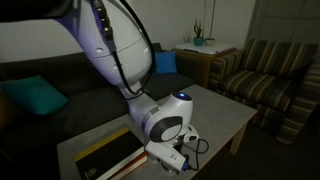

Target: Put the silver lid on the silver bottle

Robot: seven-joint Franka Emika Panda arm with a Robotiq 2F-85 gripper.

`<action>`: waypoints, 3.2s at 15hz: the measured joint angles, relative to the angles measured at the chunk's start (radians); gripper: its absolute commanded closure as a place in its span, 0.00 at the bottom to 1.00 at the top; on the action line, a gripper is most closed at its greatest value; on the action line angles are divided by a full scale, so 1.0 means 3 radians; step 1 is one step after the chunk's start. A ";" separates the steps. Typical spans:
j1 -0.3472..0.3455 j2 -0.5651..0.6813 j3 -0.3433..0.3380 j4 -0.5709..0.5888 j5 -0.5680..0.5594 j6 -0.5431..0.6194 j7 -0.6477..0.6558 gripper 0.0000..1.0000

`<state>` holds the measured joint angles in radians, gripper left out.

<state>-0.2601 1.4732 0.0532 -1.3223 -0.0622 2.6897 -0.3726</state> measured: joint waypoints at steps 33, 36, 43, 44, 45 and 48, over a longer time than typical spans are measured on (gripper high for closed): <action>-0.0035 0.0000 0.0095 0.0033 -0.0002 -0.0710 -0.0198 0.00; 0.0082 -0.0015 -0.0054 0.0015 -0.0026 -0.0657 0.0032 0.00; 0.0239 0.0002 -0.0280 -0.0097 -0.0056 -0.0129 0.0228 0.00; 0.0195 0.0010 -0.0237 -0.0129 -0.0056 0.0023 0.0183 0.00; 0.0124 0.0010 -0.0166 -0.0179 -0.0054 0.0194 0.0125 0.00; -0.0170 -0.0023 0.0062 -0.0392 -0.0054 0.0618 -0.0023 0.00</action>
<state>-0.3113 1.4662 0.0719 -1.4398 -0.0785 2.8751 -0.3795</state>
